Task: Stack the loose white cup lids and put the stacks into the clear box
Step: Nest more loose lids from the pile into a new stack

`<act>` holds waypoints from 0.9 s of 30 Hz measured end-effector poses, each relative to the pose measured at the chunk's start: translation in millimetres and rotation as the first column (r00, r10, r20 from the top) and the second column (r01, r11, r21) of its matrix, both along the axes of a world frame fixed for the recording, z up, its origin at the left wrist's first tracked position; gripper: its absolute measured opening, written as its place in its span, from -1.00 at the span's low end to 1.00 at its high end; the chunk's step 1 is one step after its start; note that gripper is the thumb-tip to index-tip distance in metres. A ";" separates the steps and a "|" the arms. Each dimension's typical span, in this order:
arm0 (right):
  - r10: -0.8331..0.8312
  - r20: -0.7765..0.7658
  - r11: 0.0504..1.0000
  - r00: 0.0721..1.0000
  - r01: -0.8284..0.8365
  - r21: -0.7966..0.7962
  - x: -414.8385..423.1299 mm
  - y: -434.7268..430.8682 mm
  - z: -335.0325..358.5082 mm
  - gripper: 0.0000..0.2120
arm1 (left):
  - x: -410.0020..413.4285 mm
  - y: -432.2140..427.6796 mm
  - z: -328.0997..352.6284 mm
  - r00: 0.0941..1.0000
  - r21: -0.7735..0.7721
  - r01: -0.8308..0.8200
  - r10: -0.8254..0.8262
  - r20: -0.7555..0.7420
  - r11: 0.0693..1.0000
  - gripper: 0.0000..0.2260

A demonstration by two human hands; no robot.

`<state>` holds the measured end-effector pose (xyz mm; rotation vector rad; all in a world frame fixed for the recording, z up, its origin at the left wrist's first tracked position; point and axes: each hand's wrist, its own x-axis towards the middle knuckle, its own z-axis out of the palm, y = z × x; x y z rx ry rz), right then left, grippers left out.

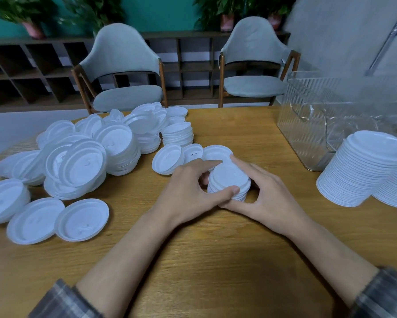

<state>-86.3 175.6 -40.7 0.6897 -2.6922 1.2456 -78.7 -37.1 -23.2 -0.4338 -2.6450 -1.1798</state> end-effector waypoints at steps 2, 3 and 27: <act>0.001 -0.006 1.000 1.000 -0.001 -0.008 0.7 -0.2 0.0 -0.03 | 1.1 -0.1 1.3 1.000 0.009 0.015 -0.015 0.006 1.000 -0.50; 0.002 -0.006 1.000 1.000 -0.002 -0.011 0.8 -0.2 0.0 -0.04 | 1.3 -0.8 2.4 1.000 0.022 0.026 -0.026 0.013 0.999 -0.53; -0.008 -0.006 0.999 1.000 0.008 0.039 -1.3 0.3 -1.7 -0.09 | -2.7 -13.5 5.0 0.997 -0.045 0.074 -0.075 -0.029 0.996 -0.52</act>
